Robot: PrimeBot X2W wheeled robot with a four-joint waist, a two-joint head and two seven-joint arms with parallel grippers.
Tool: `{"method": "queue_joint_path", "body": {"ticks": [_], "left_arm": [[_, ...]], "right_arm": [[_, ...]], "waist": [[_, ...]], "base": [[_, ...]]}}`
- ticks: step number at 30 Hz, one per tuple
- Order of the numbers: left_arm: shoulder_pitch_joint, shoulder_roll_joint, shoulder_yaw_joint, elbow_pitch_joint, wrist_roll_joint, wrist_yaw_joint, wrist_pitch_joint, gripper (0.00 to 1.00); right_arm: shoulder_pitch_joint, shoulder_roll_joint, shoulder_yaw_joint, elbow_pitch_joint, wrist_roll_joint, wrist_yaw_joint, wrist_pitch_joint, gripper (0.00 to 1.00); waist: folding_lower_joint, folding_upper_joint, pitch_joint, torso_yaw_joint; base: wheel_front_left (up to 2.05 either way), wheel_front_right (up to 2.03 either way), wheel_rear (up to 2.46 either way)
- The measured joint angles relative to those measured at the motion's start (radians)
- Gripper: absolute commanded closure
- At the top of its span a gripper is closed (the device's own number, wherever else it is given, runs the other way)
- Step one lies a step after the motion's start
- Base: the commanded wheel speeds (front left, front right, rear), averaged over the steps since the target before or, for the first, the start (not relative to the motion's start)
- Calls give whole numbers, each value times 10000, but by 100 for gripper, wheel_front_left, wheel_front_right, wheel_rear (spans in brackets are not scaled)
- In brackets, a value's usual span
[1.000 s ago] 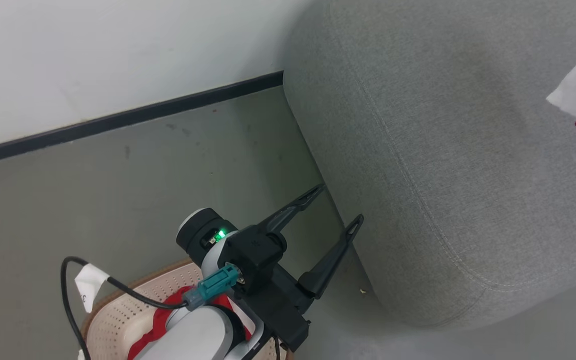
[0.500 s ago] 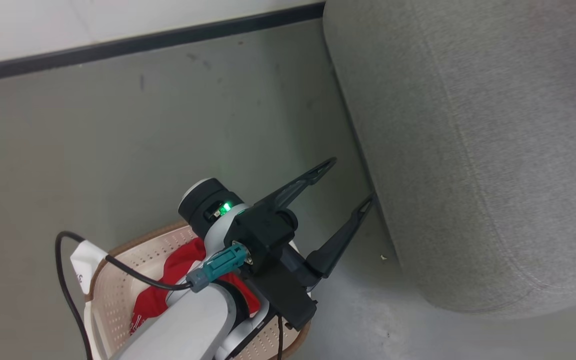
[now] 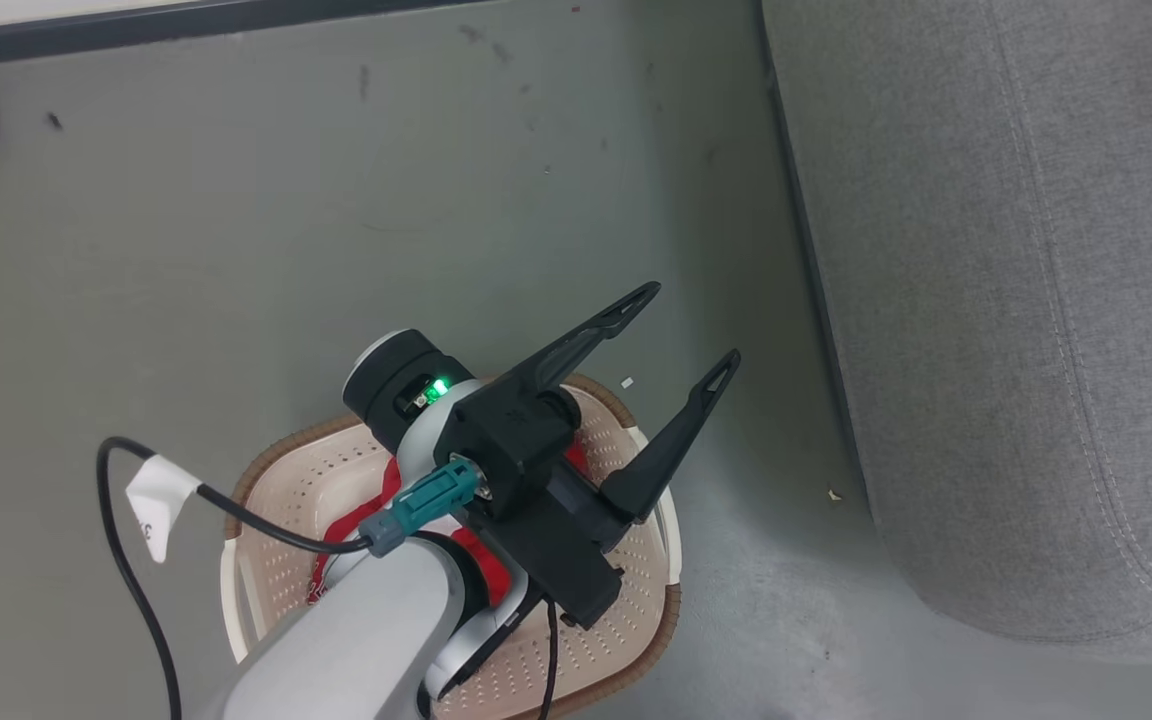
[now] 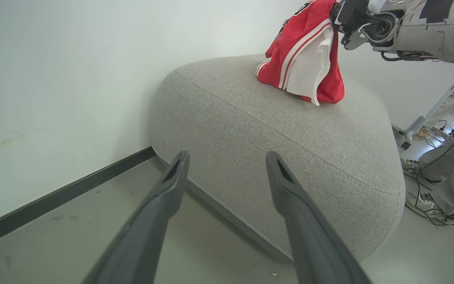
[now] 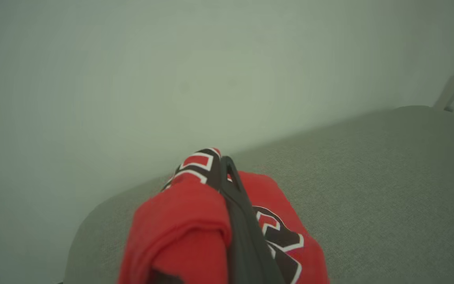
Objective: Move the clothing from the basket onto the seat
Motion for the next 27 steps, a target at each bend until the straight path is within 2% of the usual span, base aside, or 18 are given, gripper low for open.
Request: {"method": "queue_joint_path", "body": {"ticks": [13, 14, 15, 16, 17, 27], "left_arm": [[-23, -144, -29, 568, -121, -71, -462, 0], [-24, -144, -27, 606, -138, -71, -522, 0], [-24, -138, -25, 644, -148, -71, -533, 0], [-23, -136, -21, 706, -151, -71, -564, 0], [-23, -130, -17, 769, -165, -71, -629, 0], [64, -75, 12, 1264, -464, -73, -1045, 0]], "right_arm": [[291, 190, 777, 2096, -247, 351, 1668, 100], [295, 201, 805, 2188, -247, 353, 1776, 84], [299, 207, 823, 2247, -247, 364, 1875, 63], [299, 217, 846, 2309, -247, 387, 1954, 23], [297, 240, 876, 2374, -247, 403, 2036, 0], [496, 512, 1333, 2798, -299, 589, 2723, 0]], "waist": [[-2, 0, -461, 90], [-2, -1, -515, 89], [-2, 0, -570, 87], [-2, 0, -627, 83], [-2, -1, -688, 76], [-2, -1, -1379, -34]], "base": [[0, 0, 0], [0, 0, 0], [0, 0, 0], [0, 0, 0], [0, 0, 0], [0, 0, 0]]}}
